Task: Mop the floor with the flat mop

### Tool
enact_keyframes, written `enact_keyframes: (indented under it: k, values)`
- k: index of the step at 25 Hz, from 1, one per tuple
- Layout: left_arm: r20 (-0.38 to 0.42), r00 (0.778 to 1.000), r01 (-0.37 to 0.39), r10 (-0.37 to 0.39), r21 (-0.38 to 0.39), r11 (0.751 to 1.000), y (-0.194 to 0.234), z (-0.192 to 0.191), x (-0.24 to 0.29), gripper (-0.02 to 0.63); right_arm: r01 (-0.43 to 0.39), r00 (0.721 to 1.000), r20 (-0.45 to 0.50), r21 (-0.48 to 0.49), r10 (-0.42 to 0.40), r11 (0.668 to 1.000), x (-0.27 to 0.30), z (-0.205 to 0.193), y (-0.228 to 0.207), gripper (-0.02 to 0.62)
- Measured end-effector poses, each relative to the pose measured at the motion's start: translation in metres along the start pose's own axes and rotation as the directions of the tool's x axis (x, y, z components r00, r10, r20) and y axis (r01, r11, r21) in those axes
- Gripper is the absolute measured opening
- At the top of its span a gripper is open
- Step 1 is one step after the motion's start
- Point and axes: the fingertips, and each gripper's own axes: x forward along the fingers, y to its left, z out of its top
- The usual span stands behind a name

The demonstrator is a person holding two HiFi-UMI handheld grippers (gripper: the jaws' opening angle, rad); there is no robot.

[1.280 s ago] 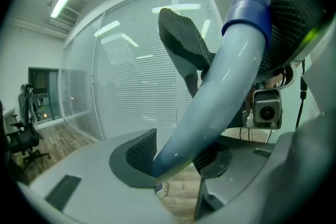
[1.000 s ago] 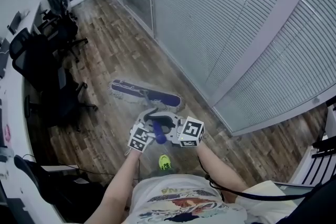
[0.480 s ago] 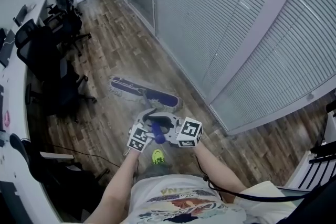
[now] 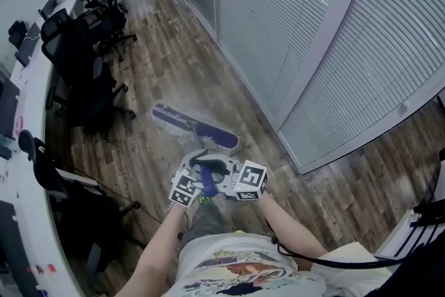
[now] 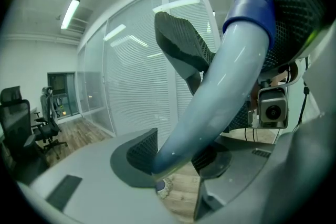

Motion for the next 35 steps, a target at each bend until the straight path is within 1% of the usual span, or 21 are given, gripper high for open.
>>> enact_keyframes:
  k: [7,13,17,24,35]
  values:
    - [-0.004,0.997,-0.076,0.076,-0.026,0.997,-0.08,-0.003,-0.033,0.146,-0.084,0.996,-0.026,0.002,0.084,0.996,-0.04,-0.014,0.083,0.242]
    - [-0.009,0.992,-0.127,0.127,-0.062,0.99,-0.122,-0.005,-0.053,0.146,-0.133,0.99,-0.05,0.019,0.134,0.991,-0.06,-0.021,0.129,0.242]
    - [-0.014,0.989,-0.151,0.15,-0.085,0.985,-0.136,-0.003,-0.063,0.146,-0.161,0.985,-0.064,0.027,0.163,0.987,-0.066,-0.019,0.146,0.242]
    - [-0.011,0.988,-0.156,0.155,-0.096,0.983,-0.153,-0.003,-0.084,0.146,-0.17,0.983,-0.073,0.028,0.171,0.985,-0.064,-0.019,0.174,0.242]
    - [0.028,0.988,-0.147,0.151,-0.12,0.982,-0.15,-0.021,-0.148,0.146,-0.166,0.978,-0.13,0.014,0.166,0.986,-0.011,-0.032,0.219,0.242]
